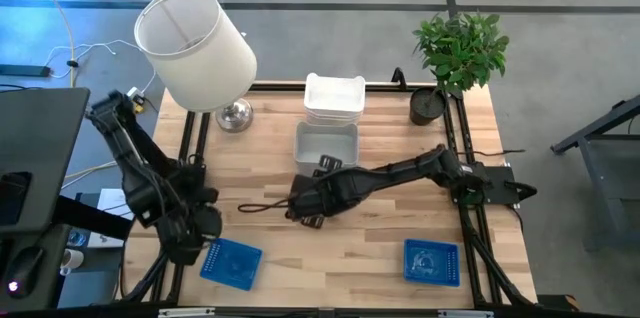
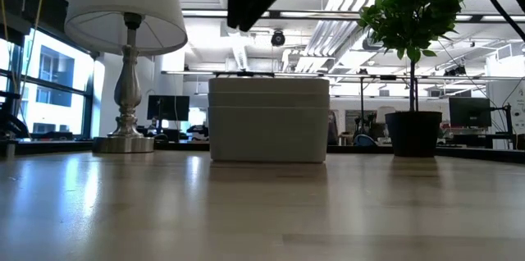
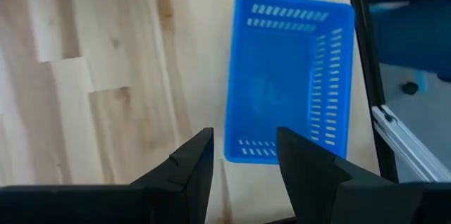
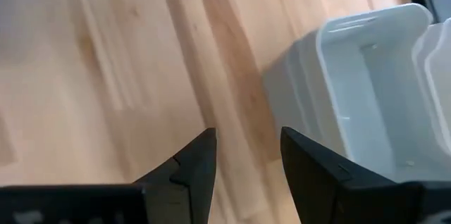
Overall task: Stack baskets by color
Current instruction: Stack the blue bin on top of the right blue bins
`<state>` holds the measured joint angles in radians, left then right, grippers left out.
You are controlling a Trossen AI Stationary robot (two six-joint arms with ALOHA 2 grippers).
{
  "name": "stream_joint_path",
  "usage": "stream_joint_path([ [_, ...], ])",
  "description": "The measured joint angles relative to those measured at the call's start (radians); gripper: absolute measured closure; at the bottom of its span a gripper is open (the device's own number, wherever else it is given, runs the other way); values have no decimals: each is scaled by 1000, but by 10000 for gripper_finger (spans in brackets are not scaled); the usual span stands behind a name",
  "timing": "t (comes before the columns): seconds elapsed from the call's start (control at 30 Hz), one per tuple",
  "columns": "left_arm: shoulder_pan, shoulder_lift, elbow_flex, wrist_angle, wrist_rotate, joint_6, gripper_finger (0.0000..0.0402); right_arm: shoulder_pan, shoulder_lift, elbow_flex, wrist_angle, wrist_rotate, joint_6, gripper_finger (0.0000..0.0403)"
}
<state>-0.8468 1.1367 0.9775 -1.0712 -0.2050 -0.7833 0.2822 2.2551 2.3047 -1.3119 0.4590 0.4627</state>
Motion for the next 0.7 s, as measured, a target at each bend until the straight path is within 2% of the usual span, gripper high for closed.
stream_joint_path([
  [0.27,-75,121,0,40,-15,-26,261,33,0,0,106,-51,9,259],
  [0.7,-80,297,0,42,-56,-33,261,67,0,0,127,-77,30,259],
])
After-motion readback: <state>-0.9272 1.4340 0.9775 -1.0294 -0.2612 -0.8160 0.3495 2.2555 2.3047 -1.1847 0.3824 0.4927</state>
